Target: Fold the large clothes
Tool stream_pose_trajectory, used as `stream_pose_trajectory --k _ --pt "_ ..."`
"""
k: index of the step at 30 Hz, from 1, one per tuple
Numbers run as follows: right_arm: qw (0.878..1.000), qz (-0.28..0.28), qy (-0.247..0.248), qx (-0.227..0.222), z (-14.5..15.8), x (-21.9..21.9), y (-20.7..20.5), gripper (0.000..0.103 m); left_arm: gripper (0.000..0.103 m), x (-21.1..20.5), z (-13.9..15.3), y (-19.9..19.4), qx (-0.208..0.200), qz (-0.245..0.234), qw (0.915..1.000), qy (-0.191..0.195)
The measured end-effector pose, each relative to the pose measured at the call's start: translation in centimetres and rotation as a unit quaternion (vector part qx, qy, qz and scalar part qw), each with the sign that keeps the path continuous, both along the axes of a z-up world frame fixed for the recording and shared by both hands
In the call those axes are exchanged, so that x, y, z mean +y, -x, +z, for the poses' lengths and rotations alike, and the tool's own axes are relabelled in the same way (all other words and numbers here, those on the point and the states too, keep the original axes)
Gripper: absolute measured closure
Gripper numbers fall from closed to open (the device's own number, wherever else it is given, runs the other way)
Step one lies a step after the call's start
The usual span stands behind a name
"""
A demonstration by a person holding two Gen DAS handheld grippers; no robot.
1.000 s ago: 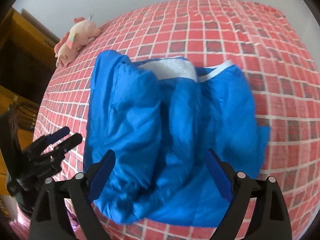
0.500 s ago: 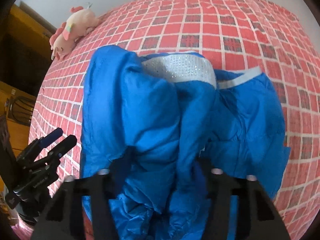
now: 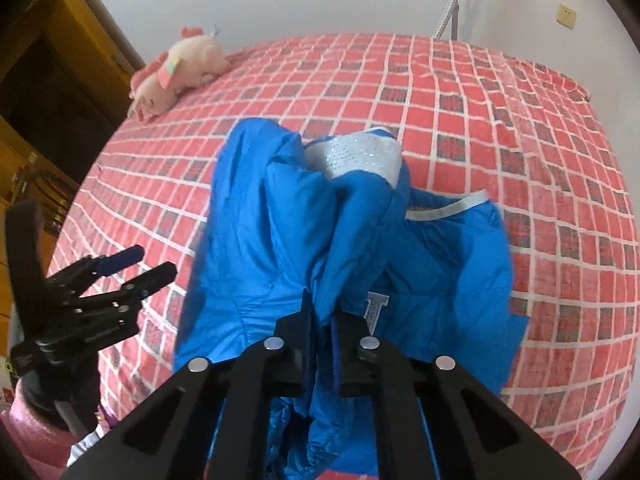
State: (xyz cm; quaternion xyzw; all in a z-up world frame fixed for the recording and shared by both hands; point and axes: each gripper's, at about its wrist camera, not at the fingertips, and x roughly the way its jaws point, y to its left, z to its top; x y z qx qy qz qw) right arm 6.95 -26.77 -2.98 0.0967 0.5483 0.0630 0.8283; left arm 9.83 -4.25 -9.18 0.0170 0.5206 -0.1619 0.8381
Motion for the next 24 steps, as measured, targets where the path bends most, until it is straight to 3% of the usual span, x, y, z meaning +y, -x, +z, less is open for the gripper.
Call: stream_pose_trajectory --k 9,16,21,24 --pt "0.999 -0.053 0.011 0.001 1.9 -5.5 4.3 0.1 0.032 -2.4 1.1 1.7 0.0 -0.038 0.999 0.022" --pt "0.991 -0.116 0.005 0.064 -3.8 -10.8 6.3 0.1 0.032 -6.9 -1.5 3.6 0.026 -0.097 0.9942 0.037" --pt "0.987 -0.134 0.001 0.087 -7.8 -12.0 6.6 0.1 0.036 -9.2 -3.0 3.5 0.049 -0.115 0.9913 0.042" --pt "0.988 -0.133 -0.006 0.083 -8.4 -12.2 6.5 0.1 0.036 -9.6 -3.3 3.3 0.048 -0.115 0.9914 0.038"
